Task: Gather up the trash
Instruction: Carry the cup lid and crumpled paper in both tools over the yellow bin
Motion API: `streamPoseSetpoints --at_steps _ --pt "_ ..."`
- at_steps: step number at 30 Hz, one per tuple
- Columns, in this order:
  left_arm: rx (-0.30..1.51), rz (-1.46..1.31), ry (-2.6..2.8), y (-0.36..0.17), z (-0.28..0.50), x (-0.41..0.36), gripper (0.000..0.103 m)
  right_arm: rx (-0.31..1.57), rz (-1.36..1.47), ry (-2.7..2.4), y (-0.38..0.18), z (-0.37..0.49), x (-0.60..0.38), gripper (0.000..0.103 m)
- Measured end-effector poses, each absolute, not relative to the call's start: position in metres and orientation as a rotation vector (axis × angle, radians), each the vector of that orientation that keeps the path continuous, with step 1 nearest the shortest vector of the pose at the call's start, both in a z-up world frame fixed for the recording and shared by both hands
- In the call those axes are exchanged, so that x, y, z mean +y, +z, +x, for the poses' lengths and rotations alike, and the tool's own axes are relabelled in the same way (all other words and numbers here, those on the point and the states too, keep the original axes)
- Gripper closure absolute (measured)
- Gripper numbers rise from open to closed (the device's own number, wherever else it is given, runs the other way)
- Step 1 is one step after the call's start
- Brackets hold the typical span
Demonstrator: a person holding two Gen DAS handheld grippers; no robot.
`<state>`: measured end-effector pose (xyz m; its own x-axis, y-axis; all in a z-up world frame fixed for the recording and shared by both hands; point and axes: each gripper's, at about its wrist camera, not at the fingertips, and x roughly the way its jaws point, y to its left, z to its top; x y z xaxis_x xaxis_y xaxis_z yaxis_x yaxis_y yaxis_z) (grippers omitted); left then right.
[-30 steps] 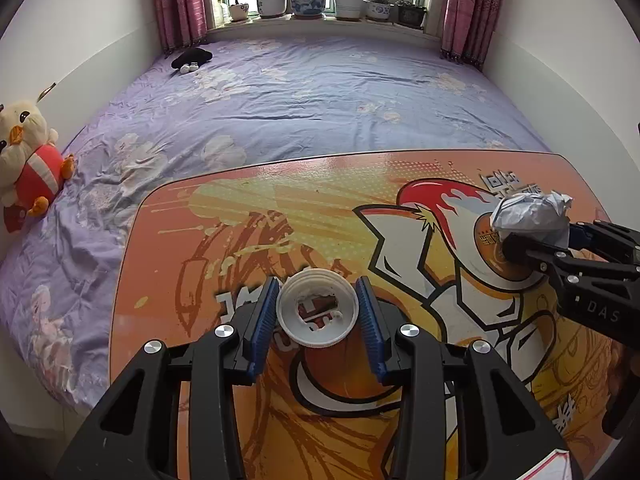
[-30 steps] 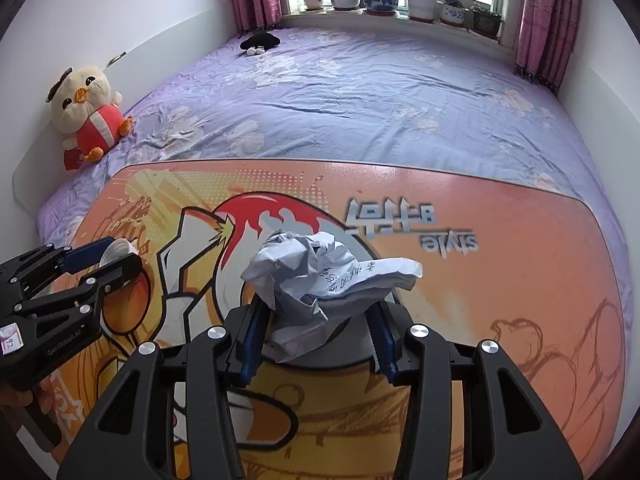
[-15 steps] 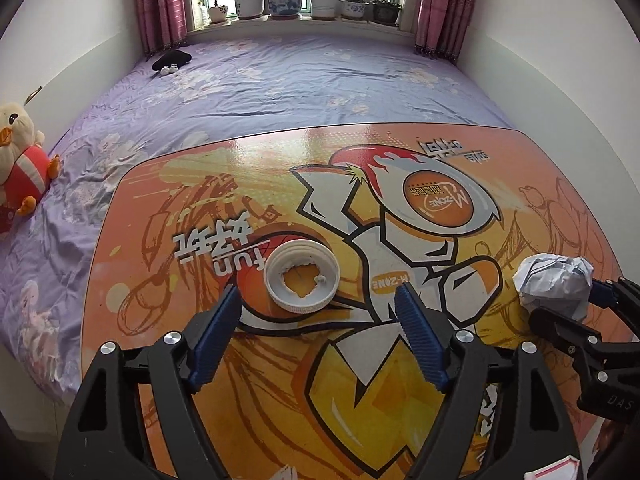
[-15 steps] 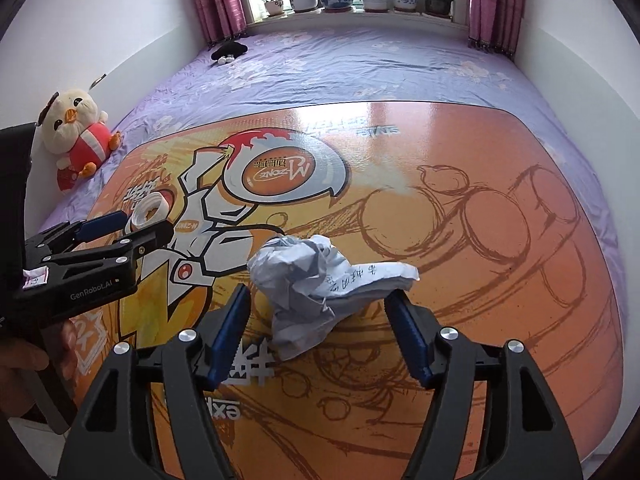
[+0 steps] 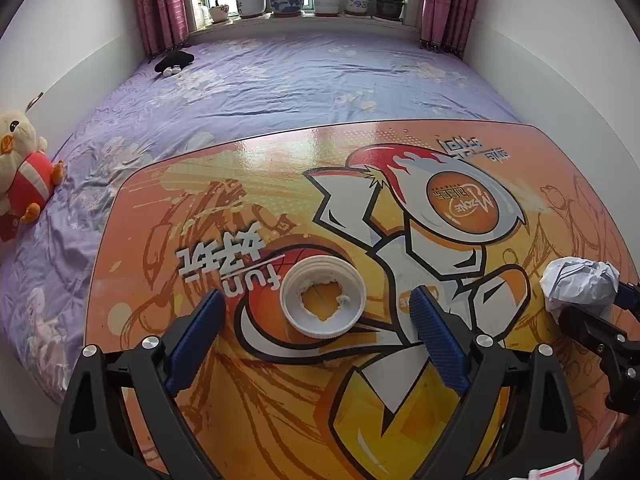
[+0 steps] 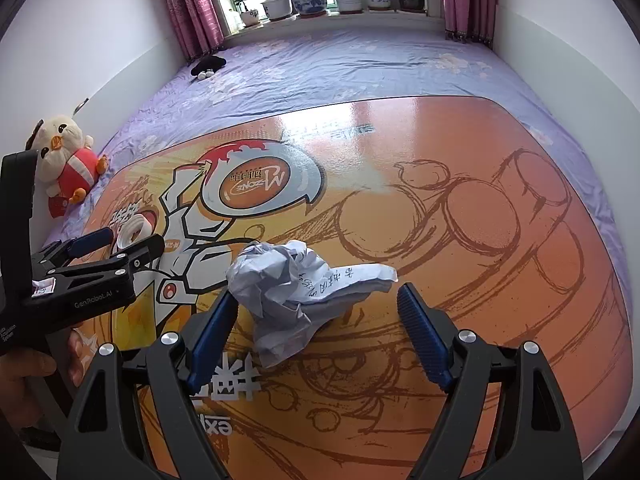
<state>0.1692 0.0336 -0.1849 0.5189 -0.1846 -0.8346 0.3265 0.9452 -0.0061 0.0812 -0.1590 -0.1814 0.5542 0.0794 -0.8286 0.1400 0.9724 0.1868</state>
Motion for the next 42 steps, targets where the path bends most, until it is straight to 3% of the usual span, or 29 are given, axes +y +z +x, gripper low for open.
streamPoseSetpoints --at_steps 4,10,12,15,18,19,23,32,42 --pt "0.989 0.163 -0.31 -0.186 0.176 0.034 0.005 0.984 0.231 -0.033 -0.183 0.09 -0.154 0.019" --pt "0.997 0.166 -0.317 -0.186 0.174 0.032 0.004 0.986 0.183 -0.047 -0.184 0.099 -0.143 0.019" --pt "0.996 0.165 -0.318 -0.186 0.174 0.032 0.005 0.983 0.156 -0.052 -0.184 0.098 -0.139 0.025" --pt "0.988 0.172 -0.331 -0.184 0.172 0.029 0.013 0.979 0.119 -0.069 -0.184 0.095 -0.135 0.035" --pt "0.976 0.185 -0.362 -0.181 0.165 0.023 0.029 0.981 0.115 -0.064 -0.183 0.092 -0.135 0.042" --pt "0.97 0.193 -0.373 -0.18 0.164 0.021 0.038 0.986 0.103 -0.073 -0.182 0.092 -0.134 0.052" --pt "0.972 0.194 -0.388 -0.176 0.162 0.02 0.064 0.995 0.103 -0.068 -0.182 0.089 -0.134 0.052" --pt "1.059 -0.003 -0.44 -0.171 0.158 0.04 0.064 1.017 0.156 -0.004 -0.177 0.082 -0.149 0.053" --pt "1.033 -0.094 -0.26 -0.147 0.101 0.049 0.064 1.037 0.109 0.248 -0.164 0.067 -0.167 0.053"
